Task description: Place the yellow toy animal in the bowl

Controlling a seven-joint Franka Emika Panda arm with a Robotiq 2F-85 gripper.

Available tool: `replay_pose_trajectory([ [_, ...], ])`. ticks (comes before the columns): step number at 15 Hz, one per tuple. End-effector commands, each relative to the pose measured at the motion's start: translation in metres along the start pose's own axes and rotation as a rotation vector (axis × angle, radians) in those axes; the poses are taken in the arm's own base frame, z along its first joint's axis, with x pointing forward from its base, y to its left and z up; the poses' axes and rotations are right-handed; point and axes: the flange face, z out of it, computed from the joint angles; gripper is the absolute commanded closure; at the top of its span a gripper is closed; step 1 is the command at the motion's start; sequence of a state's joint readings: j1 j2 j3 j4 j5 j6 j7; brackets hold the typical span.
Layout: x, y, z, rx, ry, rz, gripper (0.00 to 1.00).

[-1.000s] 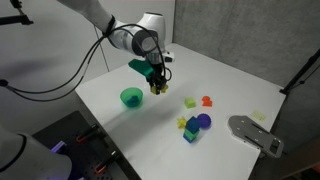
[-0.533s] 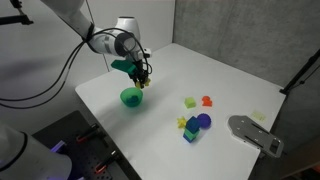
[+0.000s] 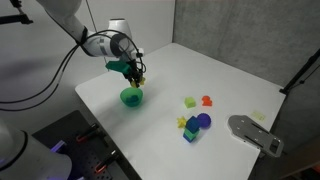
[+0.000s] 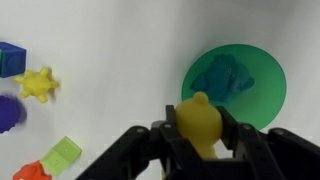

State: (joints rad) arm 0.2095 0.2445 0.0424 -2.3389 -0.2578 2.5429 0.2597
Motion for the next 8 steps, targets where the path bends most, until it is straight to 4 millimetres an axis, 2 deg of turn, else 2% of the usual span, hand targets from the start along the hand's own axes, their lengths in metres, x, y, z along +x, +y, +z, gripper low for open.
replay_pose_trajectory([
  [1, 0.0, 0.001, 0.0, 0.0, -0.001, 0.001, 0.57],
  [2, 0.0, 0.001, 0.0, 0.0, -0.001, 0.0, 0.82],
  [8, -0.008, -0.026, 0.011, 0.059, 0.075, -0.033, 0.82],
])
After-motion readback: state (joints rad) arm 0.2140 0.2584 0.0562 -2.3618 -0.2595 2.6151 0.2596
